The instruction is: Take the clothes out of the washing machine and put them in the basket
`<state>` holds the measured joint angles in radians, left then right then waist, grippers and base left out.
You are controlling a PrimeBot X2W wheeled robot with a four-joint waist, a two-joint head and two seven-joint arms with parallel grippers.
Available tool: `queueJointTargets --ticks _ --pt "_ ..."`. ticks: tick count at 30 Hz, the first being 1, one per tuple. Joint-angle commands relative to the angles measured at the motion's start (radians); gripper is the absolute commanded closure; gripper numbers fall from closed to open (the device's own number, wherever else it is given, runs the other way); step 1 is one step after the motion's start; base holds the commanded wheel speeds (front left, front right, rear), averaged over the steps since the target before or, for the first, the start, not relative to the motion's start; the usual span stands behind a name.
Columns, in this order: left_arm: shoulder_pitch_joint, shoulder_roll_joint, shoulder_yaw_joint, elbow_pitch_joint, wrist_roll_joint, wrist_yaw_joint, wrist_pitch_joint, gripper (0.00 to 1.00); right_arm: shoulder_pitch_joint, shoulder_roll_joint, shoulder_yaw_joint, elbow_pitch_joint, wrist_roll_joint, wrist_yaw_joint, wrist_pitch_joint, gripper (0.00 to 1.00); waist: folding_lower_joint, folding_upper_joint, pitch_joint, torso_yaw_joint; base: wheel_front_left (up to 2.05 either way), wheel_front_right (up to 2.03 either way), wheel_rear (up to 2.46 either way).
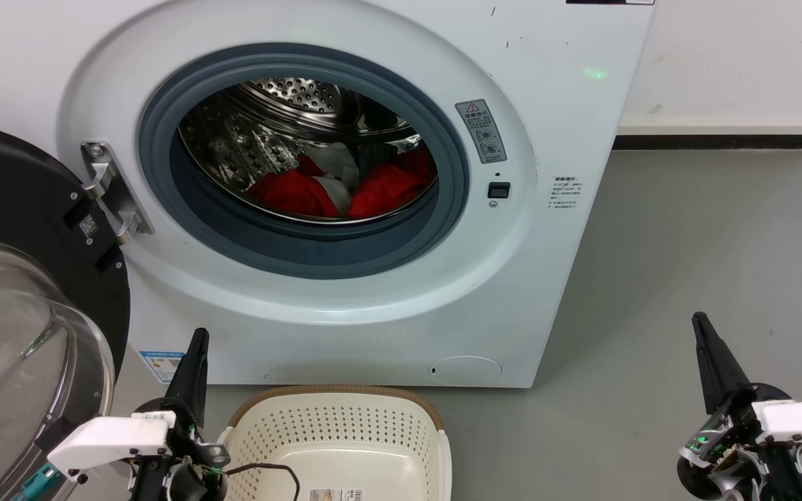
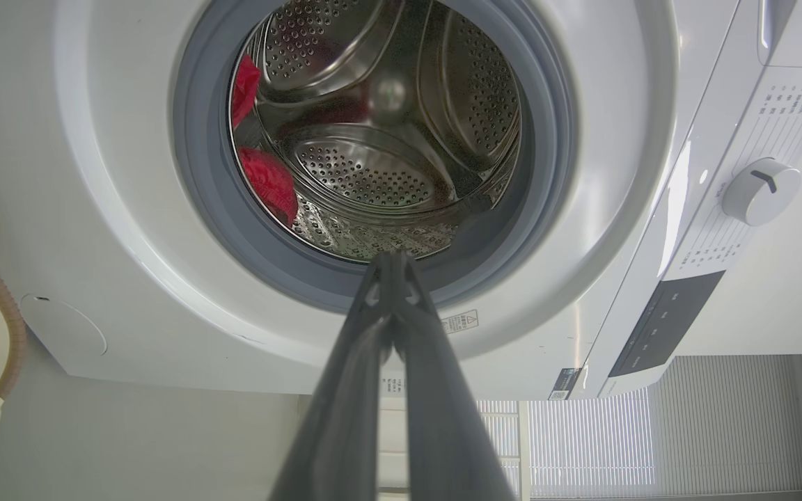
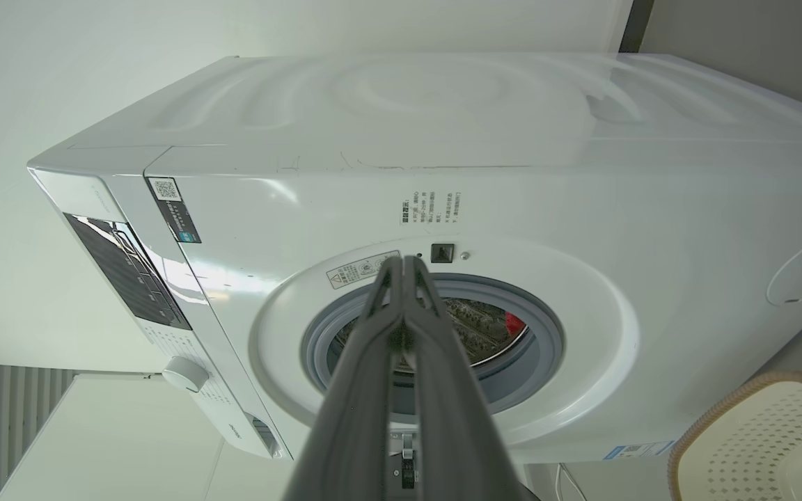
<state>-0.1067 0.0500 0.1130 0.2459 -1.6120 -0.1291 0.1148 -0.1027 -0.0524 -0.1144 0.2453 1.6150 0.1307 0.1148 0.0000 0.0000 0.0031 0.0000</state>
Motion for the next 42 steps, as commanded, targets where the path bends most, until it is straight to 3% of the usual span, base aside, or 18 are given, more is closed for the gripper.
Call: queueJointTargets --ticks 1,12,13,31,37,42 --pt "-0.006 0.001 0.002 0.000 -0.002 -0.004 0.002 1.00 -0.013 0.003 0.001 0.001 -0.004 0.000 0.001 1.00 0.0000 0.0000 0.000 0.000 0.00 0.00 0.00" --pt "-0.006 0.001 0.002 0.000 -0.002 -0.004 0.002 1.00 -0.013 0.003 0.001 0.001 -0.004 0.000 0.001 1.00 0.0000 0.0000 0.000 0.000 0.00 0.00 0.00" --pt "0.001 0.000 -0.001 0.003 0.000 0.000 0.000 0.00 0.002 0.000 0.000 0.002 0.000 0.000 0.000 0.00 0.0000 0.0000 0.000 0.000 0.00 0.00 0.00" --pt "0.052 -0.002 0.001 -0.009 0.054 0.001 -0.073 0.00 0.048 0.001 0.008 -0.006 -0.041 0.000 -0.072 0.00 0.0000 0.0000 0.003 -0.002 0.00 0.00 0.00" --pt "0.053 -0.002 0.041 0.000 0.114 0.000 -0.099 0.00 0.047 0.001 -0.015 -0.015 -0.121 0.000 -0.099 0.00 0.0000 0.0000 0.003 -0.003 0.00 0.00 0.00" --pt "0.049 -0.002 0.085 0.000 0.192 0.000 -0.120 0.00 0.043 0.001 -0.040 -0.015 -0.262 0.000 -0.120 0.00 0.0000 0.0000 0.003 -0.003 0.00 0.00 0.00"
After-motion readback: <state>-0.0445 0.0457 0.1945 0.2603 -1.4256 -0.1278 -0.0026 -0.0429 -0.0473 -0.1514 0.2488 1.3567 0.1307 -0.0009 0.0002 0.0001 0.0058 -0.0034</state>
